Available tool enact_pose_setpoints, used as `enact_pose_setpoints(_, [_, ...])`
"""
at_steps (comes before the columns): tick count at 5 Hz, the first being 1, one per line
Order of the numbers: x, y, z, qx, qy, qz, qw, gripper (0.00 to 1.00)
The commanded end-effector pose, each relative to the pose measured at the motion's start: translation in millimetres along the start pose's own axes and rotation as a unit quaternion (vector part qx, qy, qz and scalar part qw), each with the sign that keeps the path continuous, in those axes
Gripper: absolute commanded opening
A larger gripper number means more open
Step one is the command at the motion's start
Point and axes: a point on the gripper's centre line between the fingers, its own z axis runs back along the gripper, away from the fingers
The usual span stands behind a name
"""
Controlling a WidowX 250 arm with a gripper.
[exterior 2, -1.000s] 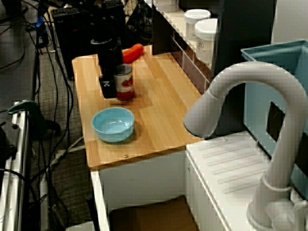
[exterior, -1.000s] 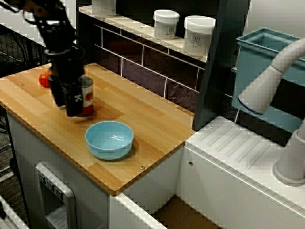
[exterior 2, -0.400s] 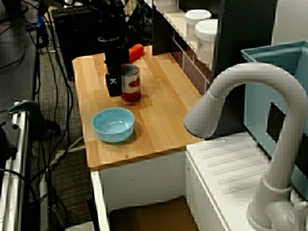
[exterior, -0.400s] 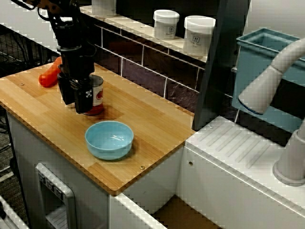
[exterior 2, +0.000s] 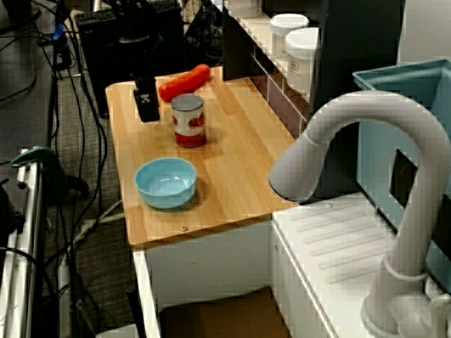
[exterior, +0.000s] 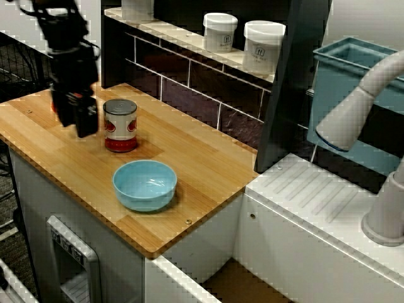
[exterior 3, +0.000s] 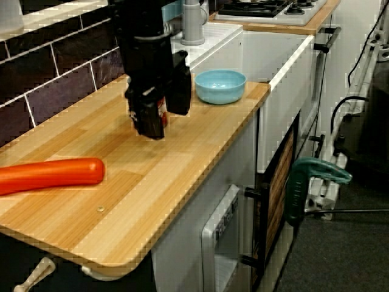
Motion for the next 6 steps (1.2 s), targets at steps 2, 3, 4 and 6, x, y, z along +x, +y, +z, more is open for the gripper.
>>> enact_pose_setpoints(2, [-10.3,29,22.9,0.049,-0.058,0.074,0.9944,1.0])
enact_pose_setpoints(3, [0.8,31,21.8,0.057,-0.059,0.092,0.9923,1.0])
enact_pose_setpoints(4, [10.3,35,24.5,0.058,-0.063,0.1,0.9913,1.0])
enact_pose_setpoints(6, [24.0,38,22.5,0.055,-0.056,0.113,0.9905,1.0])
